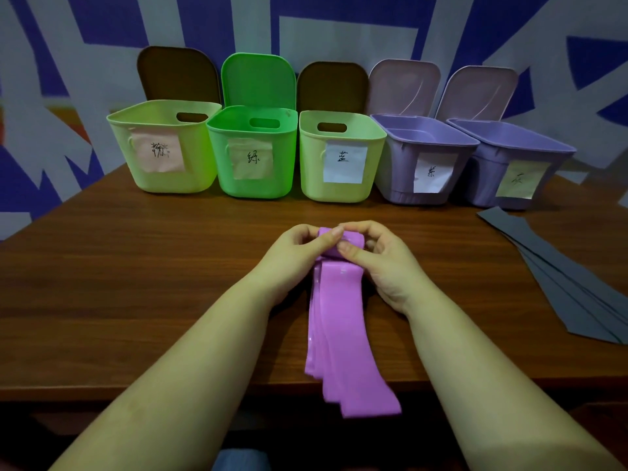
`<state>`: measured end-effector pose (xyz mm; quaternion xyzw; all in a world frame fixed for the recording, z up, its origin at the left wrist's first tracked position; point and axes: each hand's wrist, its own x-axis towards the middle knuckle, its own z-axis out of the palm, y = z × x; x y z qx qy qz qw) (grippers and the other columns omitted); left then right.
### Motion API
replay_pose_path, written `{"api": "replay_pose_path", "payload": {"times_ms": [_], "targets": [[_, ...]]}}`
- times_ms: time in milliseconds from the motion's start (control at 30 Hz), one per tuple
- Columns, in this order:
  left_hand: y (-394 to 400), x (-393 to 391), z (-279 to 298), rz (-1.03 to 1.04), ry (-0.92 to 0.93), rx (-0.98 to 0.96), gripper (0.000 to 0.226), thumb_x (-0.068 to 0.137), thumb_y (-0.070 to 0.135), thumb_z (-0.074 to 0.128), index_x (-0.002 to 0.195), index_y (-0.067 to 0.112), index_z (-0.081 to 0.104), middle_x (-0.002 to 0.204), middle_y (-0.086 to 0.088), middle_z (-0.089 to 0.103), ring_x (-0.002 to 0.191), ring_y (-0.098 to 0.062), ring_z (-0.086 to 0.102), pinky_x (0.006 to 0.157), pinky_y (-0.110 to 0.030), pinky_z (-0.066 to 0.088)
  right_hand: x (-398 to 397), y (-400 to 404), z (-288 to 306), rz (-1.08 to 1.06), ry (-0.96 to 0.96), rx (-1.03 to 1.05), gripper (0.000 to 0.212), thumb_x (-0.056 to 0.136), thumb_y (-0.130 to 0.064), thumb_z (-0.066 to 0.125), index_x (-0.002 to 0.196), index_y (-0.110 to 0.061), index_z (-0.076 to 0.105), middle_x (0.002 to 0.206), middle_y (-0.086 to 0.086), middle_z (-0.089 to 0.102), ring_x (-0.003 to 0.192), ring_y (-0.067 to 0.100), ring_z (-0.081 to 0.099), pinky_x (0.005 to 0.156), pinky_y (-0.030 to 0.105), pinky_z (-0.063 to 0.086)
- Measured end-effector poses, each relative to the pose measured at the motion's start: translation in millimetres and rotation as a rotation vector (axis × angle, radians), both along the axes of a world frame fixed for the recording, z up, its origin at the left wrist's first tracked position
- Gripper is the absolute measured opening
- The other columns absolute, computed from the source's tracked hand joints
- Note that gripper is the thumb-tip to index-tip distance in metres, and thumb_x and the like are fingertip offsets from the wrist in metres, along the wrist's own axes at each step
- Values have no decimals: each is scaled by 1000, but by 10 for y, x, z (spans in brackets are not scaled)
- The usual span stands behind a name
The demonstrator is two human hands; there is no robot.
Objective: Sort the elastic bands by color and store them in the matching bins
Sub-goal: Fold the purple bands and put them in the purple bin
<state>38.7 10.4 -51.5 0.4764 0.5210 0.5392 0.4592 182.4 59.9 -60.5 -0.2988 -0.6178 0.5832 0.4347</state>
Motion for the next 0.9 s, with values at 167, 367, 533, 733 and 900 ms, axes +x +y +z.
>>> {"api": "replay_pose_path", "payload": {"times_ms": [167,367,533,733,900], "targets": [[3,19,19,6,-149,34,19,80,22,67,93,10,61,90,-8,66,75,-13,64,68,-25,52,-15,-24,43,-22,-50,-35,41,64,-50,68,95,-22,67,95,5,69,82,12,64,66,23,50],[3,20,11,20,-163,89,23,79,11,69,100,14,62,105,-13,63,81,-15,65,68,-26,52,-30,-46,51,-94,-138,35,39,77,-50,60,93,-16,70,94,13,71,81,18,62,77,38,49],[28,12,-7,0,-172,56,34,75,25,75,105,18,61,111,-12,63,95,-21,63,81,-32,51,-10,-23,48,-83,-88,96,13,88,-20,62,100,-17,66,101,7,70,94,15,65,84,29,51],[42,20,-11,49,-159,70,49,66,34,75,106,9,63,106,-17,67,96,-26,64,87,-39,52,12,-31,61,-47,-50,108,24,86,-8,63,104,-24,62,109,5,67,104,15,62,88,26,51],[54,14,-39,77,-112,135,45,65,25,75,107,12,63,107,-17,64,90,-22,65,87,-39,52,-48,-24,55,-79,-69,-17,58,56,-72,71,96,-30,68,108,6,69,104,22,64,94,39,49]]}}
